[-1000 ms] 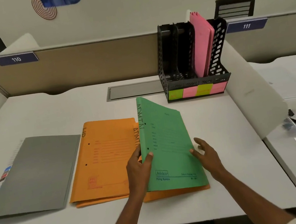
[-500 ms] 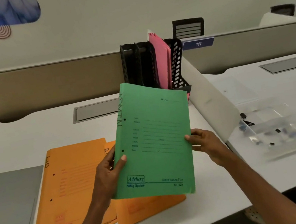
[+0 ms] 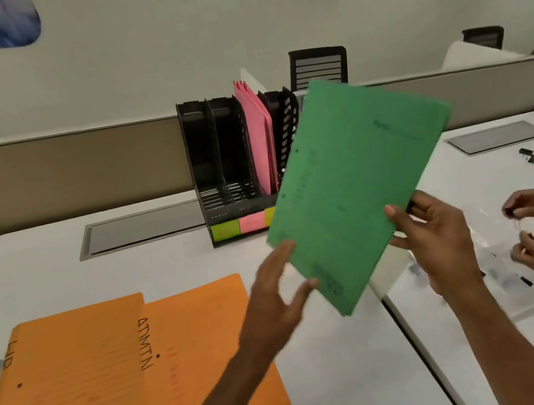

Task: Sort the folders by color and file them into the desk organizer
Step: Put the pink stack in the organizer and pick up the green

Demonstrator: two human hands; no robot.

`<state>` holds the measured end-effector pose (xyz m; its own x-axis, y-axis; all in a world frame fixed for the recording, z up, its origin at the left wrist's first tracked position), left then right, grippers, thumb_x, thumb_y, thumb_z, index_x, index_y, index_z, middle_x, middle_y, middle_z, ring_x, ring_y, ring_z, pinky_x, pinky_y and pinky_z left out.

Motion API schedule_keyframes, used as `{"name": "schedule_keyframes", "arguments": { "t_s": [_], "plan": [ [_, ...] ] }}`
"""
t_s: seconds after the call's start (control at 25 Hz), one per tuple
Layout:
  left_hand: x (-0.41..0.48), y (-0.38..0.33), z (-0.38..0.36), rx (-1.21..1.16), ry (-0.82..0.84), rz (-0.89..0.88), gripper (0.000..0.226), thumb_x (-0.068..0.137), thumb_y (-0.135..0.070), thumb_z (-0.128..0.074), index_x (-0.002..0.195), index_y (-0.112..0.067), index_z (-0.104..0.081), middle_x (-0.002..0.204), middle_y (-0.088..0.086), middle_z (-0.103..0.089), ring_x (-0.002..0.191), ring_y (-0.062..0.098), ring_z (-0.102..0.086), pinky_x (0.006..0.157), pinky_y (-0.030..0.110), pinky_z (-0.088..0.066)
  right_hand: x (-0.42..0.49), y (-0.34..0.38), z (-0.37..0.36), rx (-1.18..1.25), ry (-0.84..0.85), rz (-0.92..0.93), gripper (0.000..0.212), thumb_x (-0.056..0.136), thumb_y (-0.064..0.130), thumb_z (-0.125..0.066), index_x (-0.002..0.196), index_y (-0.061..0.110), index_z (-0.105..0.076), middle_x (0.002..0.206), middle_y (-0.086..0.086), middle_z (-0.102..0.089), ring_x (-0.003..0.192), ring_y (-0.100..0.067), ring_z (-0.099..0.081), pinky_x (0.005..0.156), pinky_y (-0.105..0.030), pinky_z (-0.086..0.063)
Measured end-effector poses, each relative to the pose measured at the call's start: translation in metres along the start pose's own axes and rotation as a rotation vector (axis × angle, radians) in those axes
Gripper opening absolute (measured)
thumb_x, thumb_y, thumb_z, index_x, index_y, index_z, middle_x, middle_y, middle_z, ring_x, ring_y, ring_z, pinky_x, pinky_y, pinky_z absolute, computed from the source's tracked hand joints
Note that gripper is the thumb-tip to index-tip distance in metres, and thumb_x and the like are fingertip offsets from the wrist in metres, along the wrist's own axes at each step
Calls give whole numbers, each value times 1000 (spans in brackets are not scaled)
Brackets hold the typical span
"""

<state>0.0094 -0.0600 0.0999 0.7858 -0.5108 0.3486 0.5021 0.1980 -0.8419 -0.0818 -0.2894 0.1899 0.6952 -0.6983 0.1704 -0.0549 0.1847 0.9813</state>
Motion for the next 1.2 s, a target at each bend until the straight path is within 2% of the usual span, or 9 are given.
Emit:
{"name": "schedule_keyframes", "arguments": {
  "t_s": [0.12,0.2,0.4,0.52,0.64,0.84,1.04,1.12,1.2],
  "plan": [
    [43,-29,-59,27,124,-147,71,97,-44,-64,158,-28,-31,165,-10,-29,152,4,-24,123,17,-20,36,11,-6,-110,-143,163,23,98,15,-65,120,21,-70,109,4,-77,93,-10,-77,72,-31,-64],
    [89,-38,-84,48,119,-148,68,101,-36,-60,159,-29,-26,169,-9,-19,154,6,-19,120,12,-14,63,14,-19,-146,-203,254,25,99,17,-63,123,19,-69,111,2,-77,93,-8,-76,71,-29,-64],
    [196,-21,-106,50,-4,-122,67,101,-6,-54,160,-21,-26,168,5,-23,153,20,-28,123,28,-25,141,14,-57,-188,-287,372,15,98,18,-65,102,5,-70,83,1,-71,69,-4,-68,67,-43,-65],
    [240,5,-107,69,-77,-103,68,100,1,-51,160,-21,-26,167,6,-25,152,18,-28,121,23,-24,179,1,-83,-170,-205,389,7,100,14,-61,100,12,-67,83,2,-71,75,-9,-69,74,-46,-64],
    [271,35,-114,79,-93,-83,68,99,7,-49,159,-18,-29,166,7,-29,152,19,-31,121,25,-28,213,-24,-101,-166,-128,345,16,100,9,-58,112,6,-68,97,-7,-75,87,-18,-74,81,-45,-63],
    [298,79,-135,121,-97,-31,72,95,14,-49,158,-15,-30,165,7,-32,152,19,-31,116,5,-17,253,-63,-109,-208,-180,261,14,92,13,-73,102,2,-73,89,-7,-77,83,-16,-75,79,-38,-64],
    [294,107,-158,123,-35,58,73,95,10,-52,159,-13,-26,166,6,-29,154,19,-27,123,30,-24,277,-93,-120,-327,-137,173,16,85,12,-80,97,4,-74,85,-5,-75,76,-13,-72,74,-26,-63],
    [294,111,-161,134,-34,70,72,96,9,-53,159,-12,-27,165,6,-31,153,19,-28,122,28,-24,278,-105,-123,-403,-90,117,18,85,12,-81,99,4,-74,88,-5,-76,77,-12,-71,74,-22,-61],
    [293,114,-161,135,-24,74,70,97,7,-55,158,-12,-28,164,5,-33,152,17,-30,122,24,-23,274,-113,-124,-456,-58,82,21,85,14,-80,103,5,-74,94,-5,-77,79,-10,-69,70,-10,-55]
  ]
}}
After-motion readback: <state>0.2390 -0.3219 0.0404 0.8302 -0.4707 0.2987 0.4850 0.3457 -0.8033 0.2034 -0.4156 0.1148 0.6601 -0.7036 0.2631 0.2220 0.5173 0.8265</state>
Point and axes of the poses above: each hand's wrist, its own x-axis towards the middle knuckle, its own z-axis out of the back of the hand, y = z × x, the point moved 3 cm from there along x, towards the middle knuckle
